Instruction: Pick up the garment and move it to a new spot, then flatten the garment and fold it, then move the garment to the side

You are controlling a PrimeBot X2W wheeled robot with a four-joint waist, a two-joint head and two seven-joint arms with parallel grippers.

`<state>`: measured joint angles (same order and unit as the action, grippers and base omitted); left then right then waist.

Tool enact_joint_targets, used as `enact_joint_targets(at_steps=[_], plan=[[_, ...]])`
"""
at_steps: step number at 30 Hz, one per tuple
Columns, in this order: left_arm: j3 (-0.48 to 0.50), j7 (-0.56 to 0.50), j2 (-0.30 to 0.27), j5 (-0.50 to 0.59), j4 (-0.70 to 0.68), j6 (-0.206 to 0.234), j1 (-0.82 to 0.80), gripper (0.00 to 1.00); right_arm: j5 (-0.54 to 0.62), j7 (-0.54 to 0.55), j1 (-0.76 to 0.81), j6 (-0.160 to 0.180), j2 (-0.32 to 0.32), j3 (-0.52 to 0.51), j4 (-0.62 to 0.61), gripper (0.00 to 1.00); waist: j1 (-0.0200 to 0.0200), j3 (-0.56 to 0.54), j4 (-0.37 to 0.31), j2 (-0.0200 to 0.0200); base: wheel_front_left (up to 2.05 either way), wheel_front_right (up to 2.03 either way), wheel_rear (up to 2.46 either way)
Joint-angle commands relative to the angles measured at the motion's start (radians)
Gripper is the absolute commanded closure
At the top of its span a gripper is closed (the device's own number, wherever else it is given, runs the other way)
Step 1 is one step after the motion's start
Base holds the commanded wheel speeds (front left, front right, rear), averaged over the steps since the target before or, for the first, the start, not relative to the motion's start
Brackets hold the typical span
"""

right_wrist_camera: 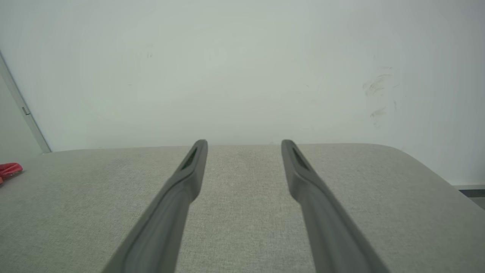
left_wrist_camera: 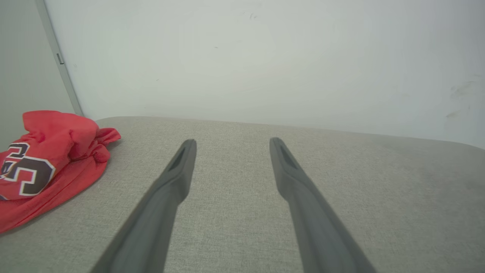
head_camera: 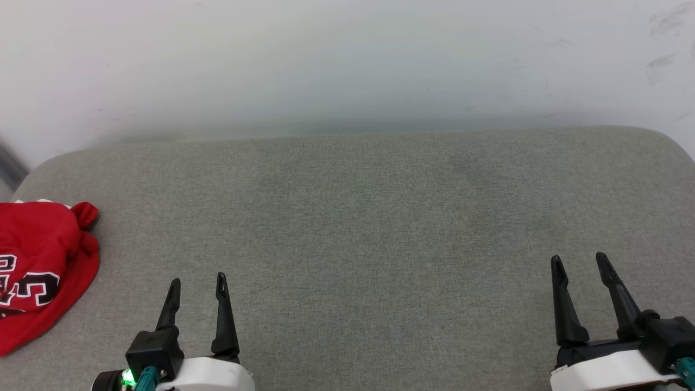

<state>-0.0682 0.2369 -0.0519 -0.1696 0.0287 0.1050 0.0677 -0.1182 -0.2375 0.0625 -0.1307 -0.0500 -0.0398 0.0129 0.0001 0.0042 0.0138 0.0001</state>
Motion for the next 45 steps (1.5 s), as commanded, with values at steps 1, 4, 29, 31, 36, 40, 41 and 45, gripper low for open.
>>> enact_joint_targets(at_steps=[1,4,29,31,36,40,41,45], plan=[[0.0,0.008,0.001,0.017,-0.003,-0.003,0.006,0.0,0.015,-0.007,0.004,0.0,-0.001,0.002,-0.006,0.0,-0.0001,0.0,0.0,-0.0001,0.0,0.0,0.0],[0.002,0.014,0.001,0.037,0.001,-0.005,0.009,0.0,0.02,-0.013,0.011,0.0,-0.001,0.004,-0.006,0.0,-0.0001,-0.001,-0.001,-0.0001,0.0,0.0,0.0],[0.01,0.03,0.002,0.049,0.048,0.0,0.017,0.0,0.0,-0.028,0.024,0.0,0.0,0.012,0.033,0.0,-0.0001,0.001,-0.005,-0.0001,0.0,0.0,0.0],[0.011,0.03,0.002,0.046,0.051,0.002,0.016,0.0,-0.001,-0.028,0.024,0.0,0.0,0.012,0.034,0.0,-0.0001,0.002,-0.004,-0.0001,0.0,0.0,0.0],[0.011,0.03,0.002,0.044,0.055,0.003,0.013,0.0,-0.002,-0.028,0.025,0.0,0.0,0.011,0.037,0.0,-0.0001,0.003,-0.003,-0.0001,0.0,0.0,0.0],[0.014,0.03,0.002,0.045,0.054,0.005,0.012,0.0,-0.001,-0.028,0.026,0.0,0.0,0.011,0.034,0.0,-0.0001,0.004,-0.001,-0.0001,0.0,0.0,0.0],[0.016,0.03,0.002,0.043,0.052,0.007,0.011,0.0,0.0,-0.028,0.026,0.0,0.0,0.011,0.033,0.0,-0.0001,0.004,0.0,-0.0001,0.0,0.0,0.0],[0.025,0.03,0.002,0.048,0.044,0.01,0.013,0.0,0.013,-0.028,0.026,0.0,0.0,0.014,0.026,0.0,-0.0001,0.007,0.009,-0.0001,0.0,0.0,0.0]])
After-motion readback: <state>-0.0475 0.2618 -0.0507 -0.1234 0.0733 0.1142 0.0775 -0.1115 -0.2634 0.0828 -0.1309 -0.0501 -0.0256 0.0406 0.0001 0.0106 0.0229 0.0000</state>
